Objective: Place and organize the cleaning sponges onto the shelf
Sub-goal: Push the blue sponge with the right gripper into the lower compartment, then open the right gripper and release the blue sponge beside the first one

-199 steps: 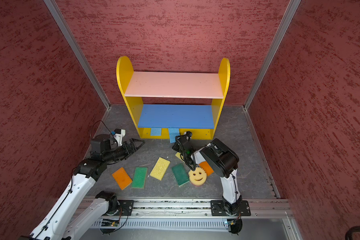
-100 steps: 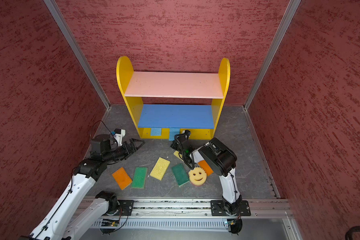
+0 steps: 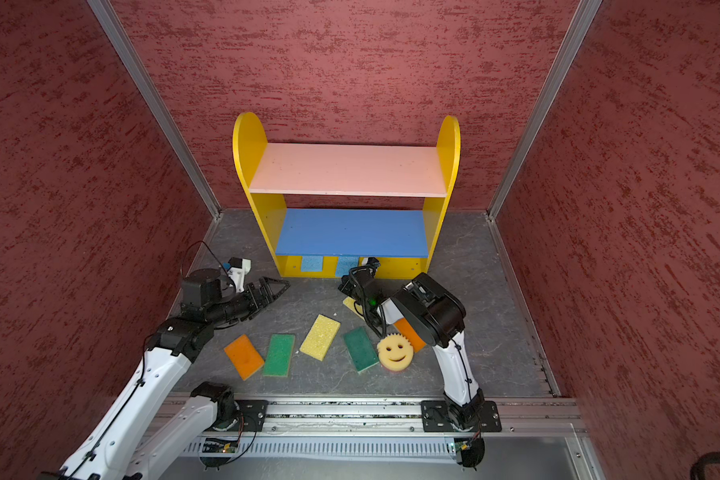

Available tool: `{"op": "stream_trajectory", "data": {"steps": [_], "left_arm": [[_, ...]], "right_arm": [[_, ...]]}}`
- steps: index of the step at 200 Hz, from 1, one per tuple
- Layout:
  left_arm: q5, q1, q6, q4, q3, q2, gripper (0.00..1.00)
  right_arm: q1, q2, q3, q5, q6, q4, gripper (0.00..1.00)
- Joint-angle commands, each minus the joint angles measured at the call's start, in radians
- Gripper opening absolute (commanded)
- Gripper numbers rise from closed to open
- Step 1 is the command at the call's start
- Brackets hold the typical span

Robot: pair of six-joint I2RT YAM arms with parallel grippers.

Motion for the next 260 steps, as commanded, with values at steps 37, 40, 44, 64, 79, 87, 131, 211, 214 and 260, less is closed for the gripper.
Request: {"op": "stream_trajectory", "data": {"steps": [37, 40, 44, 64, 79, 87, 131, 211, 214, 260], "left_arm": [[0.000, 0.008, 0.010, 0.017, -0.012, 0.009, 0.99], [0.000, 0.008, 0.010, 0.016, -0.013, 0.009, 0.99], [-0.002, 0.008, 0.010, 0.018, -0.013, 0.008, 0.99], [-0.001, 0.007, 0.007, 0.022, -0.017, 0.011, 0.99], [0.000, 0.008, 0.004, 0.024, -0.020, 0.012, 0.99], [0.000, 0.008, 0.002, 0.026, -0.022, 0.012, 0.99], [0.000, 0.008, 0.001, 0.030, -0.025, 0.012, 0.99], [0.001, 0.008, 0.002, 0.028, -0.028, 0.008, 0.99], [0.001, 0.008, 0.002, 0.027, -0.028, 0.008, 0.99], [0.001, 0.008, 0.004, 0.022, -0.028, 0.004, 0.99]], "right_arm": [[-0.005, 0.006, -0.044, 0.092, 0.061, -0.039, 0.00], [-0.006, 0.006, -0.044, 0.094, 0.061, -0.039, 0.00], [-0.006, 0.006, -0.043, 0.096, 0.061, -0.039, 0.00], [-0.006, 0.013, -0.040, 0.108, 0.071, -0.037, 0.00], [-0.006, 0.019, -0.038, 0.116, 0.081, -0.027, 0.00], [-0.006, 0.020, -0.035, 0.123, 0.086, -0.029, 0.00], [-0.006, 0.030, -0.019, 0.134, 0.089, -0.042, 0.02], [-0.004, 0.059, 0.022, 0.107, 0.088, -0.055, 0.04], [-0.005, 0.060, 0.023, 0.106, 0.089, -0.058, 0.04], [-0.005, 0.062, 0.014, 0.115, 0.106, -0.055, 0.05]]}}
